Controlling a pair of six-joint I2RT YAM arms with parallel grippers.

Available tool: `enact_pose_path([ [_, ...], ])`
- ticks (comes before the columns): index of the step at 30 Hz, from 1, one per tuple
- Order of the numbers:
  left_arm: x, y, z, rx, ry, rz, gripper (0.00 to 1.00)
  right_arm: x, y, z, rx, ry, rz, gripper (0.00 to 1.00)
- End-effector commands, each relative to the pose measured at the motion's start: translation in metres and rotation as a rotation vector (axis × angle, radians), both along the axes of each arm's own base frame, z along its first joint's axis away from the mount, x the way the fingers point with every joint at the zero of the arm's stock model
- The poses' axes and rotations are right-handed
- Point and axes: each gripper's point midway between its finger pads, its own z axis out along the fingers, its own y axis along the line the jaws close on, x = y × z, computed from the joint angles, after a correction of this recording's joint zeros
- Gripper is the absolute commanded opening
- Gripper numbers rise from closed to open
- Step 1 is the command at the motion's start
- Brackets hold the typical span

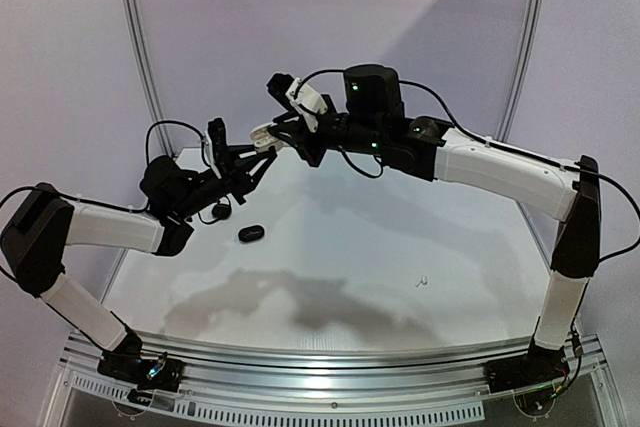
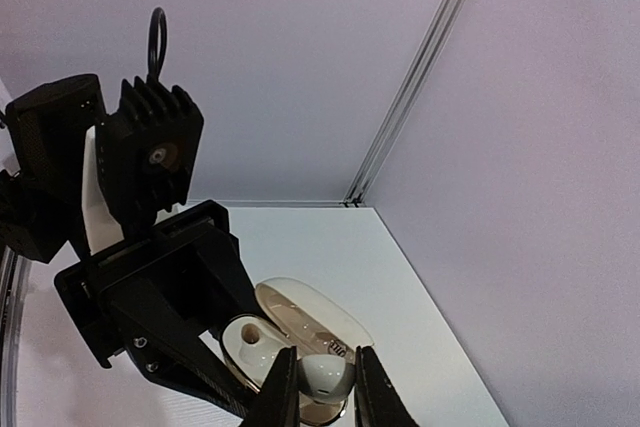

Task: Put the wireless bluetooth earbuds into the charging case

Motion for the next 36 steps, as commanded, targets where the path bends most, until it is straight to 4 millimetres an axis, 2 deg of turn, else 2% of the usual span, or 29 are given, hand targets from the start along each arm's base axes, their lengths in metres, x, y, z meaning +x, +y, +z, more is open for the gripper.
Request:
enact_pose_path([
  [1, 0.003, 0.003, 0.012, -0.023, -0.037, 0.008, 0.0, 0.009, 0.002, -0.025, -0.09, -0.006, -0.034, 0.0],
  [13, 0.002, 0.004, 0.012, -0.022, -0.038, 0.009, 0.0, 0.009, 0.006, -0.046, -0.162, -0.011, -0.023, 0.07],
  [24, 0.001, 0.003, 0.013, -0.02, -0.044, 0.003, 0.0, 0.008, 0.008, -0.049, -0.172, -0.014, -0.023, 0.15],
  [36, -0.001, 0.003, 0.013, -0.023, -0.042, -0.002, 0.0, 0.01, 0.008, -0.048, -0.172, -0.019, -0.033, 0.15],
])
